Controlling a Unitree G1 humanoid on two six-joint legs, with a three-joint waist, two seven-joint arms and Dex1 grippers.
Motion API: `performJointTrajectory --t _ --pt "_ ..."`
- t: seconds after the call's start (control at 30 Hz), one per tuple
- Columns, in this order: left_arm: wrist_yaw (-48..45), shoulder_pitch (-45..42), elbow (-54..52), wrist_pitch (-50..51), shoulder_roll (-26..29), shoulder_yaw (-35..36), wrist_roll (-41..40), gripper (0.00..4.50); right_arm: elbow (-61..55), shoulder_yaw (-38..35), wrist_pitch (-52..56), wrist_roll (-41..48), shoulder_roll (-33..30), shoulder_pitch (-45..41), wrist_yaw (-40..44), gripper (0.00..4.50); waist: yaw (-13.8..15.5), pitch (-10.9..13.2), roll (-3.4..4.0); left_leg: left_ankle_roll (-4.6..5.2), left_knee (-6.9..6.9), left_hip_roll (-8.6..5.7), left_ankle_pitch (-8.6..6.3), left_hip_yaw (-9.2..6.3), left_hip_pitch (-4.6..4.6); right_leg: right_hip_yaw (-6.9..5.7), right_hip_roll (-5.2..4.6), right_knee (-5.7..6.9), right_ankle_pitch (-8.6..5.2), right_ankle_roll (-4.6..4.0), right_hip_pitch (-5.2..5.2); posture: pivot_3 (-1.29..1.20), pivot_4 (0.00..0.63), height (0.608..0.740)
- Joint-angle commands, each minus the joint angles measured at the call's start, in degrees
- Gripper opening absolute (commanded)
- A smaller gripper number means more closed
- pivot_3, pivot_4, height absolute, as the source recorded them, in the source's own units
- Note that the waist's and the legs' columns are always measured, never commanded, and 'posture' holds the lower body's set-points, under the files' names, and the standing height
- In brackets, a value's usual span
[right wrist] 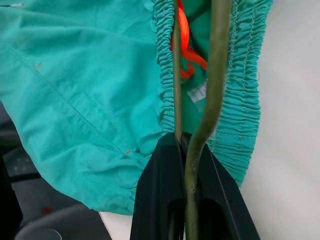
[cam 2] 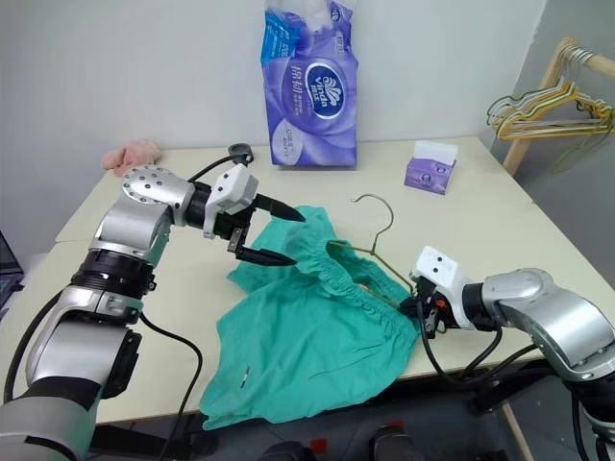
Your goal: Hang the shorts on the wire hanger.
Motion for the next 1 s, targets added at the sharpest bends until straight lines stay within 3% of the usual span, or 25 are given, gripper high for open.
performJointTrajectory --t 0.03,0.53,0.67,1.0 --pt "0.40 -2.86 3.72 -5.46 -1.26 -0.24 2.18 4.49 -3.53 0.20 -2.23 -1.13 -0.58 -1.79 0.51 0.00 -0.01 0.00 0.00 0.00 0.00 0.00 0.00 0.01 0.00 0.01 0.00 0.01 0.00 0.00 -0.01 -0.14 0.025 0.740" --pt "-1.86 2.20 2.16 -9.21 -4.04 -3.57 3.98 4.49 -6.42 1.25 -2.13 -1.90 0.17 -3.45 0.65 0.00 -1.19 -0.01 -0.01 0.01 0.09 0.02 0.00 -0.02 -0.50 0.10 -0.02 0.16 0.02 0.00 -0.52 -0.15 0.026 0.740" --pt "-1.88 3.17 2.11 -9.05 -3.75 -5.17 4.88 3.68 -6.59 1.36 -2.09 -1.89 0.65 -3.88 0.41 0.00 -1.26 -0.01 -0.01 0.01 0.09 0.02 0.00 -0.04 -0.50 0.10 -0.01 0.17 0.02 0.00 -0.53 -0.15 0.026 0.740" --pt "-1.83 4.99 0.07 -6.68 -4.18 -5.22 4.55 0.66 -7.33 2.23 -5.61 -4.35 0.41 -4.14 1.67 0.00 -1.29 -0.01 -0.01 0.01 0.11 0.02 0.00 -0.05 -0.51 0.10 -0.02 0.17 0.02 0.00 -0.53 -0.15 0.031 0.740"
